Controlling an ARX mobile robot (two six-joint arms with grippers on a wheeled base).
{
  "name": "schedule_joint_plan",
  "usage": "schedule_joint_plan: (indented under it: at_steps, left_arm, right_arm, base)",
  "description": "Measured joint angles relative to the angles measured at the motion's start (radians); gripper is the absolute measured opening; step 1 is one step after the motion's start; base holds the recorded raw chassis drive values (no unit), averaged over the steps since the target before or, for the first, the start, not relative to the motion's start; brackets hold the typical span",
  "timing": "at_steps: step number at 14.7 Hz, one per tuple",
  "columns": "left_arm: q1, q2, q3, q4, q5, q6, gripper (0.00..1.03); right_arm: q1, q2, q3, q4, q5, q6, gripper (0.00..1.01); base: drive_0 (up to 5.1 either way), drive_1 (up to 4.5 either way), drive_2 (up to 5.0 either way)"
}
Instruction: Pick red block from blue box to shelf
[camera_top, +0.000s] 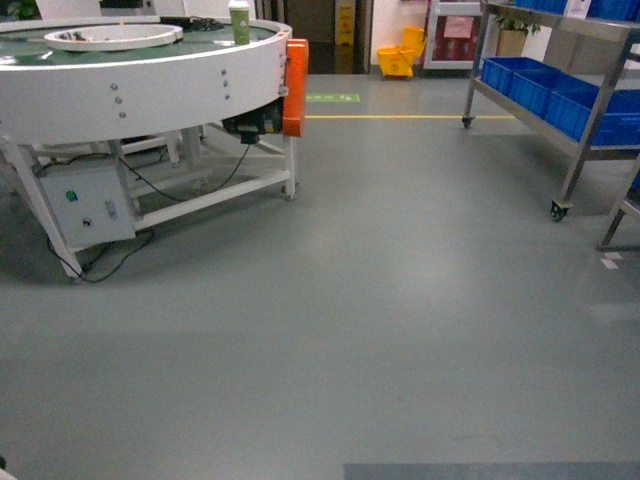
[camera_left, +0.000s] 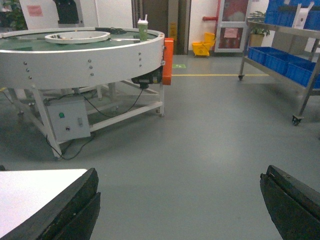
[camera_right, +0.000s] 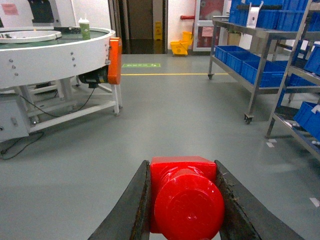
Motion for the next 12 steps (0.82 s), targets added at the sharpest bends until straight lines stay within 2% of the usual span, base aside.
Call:
schedule_joint_plan:
  at_steps: [12]
  left_arm:
    - [0.0,0.0,0.0,0.001,0.0,0.0,0.98]
  right_arm:
    - [0.0,0.0,0.0,0.0,0.0,0.0,0.27]
  base:
    - [0.0,4.08,-4.2]
